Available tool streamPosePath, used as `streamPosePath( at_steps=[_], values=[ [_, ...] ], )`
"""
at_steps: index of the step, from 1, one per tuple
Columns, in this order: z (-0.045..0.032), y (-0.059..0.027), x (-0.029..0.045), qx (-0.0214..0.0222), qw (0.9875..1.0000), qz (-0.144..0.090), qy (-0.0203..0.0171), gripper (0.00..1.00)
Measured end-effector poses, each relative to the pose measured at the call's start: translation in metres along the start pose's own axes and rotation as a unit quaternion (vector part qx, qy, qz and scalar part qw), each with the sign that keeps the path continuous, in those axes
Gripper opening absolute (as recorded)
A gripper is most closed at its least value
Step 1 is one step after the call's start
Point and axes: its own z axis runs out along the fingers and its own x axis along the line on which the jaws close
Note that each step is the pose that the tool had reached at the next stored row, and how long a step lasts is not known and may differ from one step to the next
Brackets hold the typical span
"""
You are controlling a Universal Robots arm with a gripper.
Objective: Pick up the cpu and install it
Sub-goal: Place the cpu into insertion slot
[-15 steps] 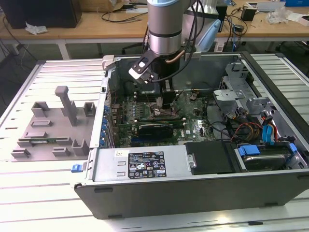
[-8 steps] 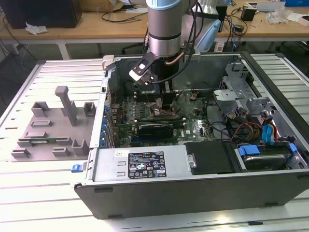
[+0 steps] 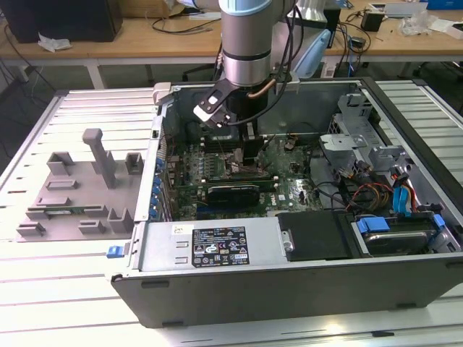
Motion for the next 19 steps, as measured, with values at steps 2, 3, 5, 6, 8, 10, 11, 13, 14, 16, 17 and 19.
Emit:
streamPosePath(
  at_steps=[2,3,5,6,8,10,11,13,14,16,17,19],
  values=[
    [0.0034,-0.0001,0.0003,0.0003,1.0000,0.000,-0.0025,0.55],
    [0.0046,-0.0002,0.0003,0.0004,1.0000,0.000,-0.0032,0.55],
    [0.0062,-0.0002,0.0004,0.0007,1.0000,0.000,-0.0041,0.55],
    [0.0071,-0.0002,0.0004,0.0008,1.0000,0.000,-0.0047,0.55],
    [0.0085,-0.0003,0.0004,0.0011,1.0000,0.000,-0.0060,0.55],
    [0.0097,-0.0004,0.0005,0.0014,1.0000,0.000,-0.0080,0.55],
    [0.0104,-0.0004,0.0005,0.0016,1.0000,0.000,-0.0098,0.55],
    [0.0118,-0.0004,0.0006,0.0020,0.9999,-0.001,-0.0128,0.55],
    [0.0118,-0.0004,0.0005,0.0020,0.9999,-0.001,-0.0128,0.55],
    [0.0121,-0.0005,0.0010,0.0018,0.9999,0.000,-0.0126,0.55],
    [0.0120,-0.0005,0.0019,0.0018,0.9999,0.000,-0.0127,0.55],
    [0.0119,-0.0003,0.0040,0.0019,0.9999,-0.001,-0.0130,0.55]
  ],
)
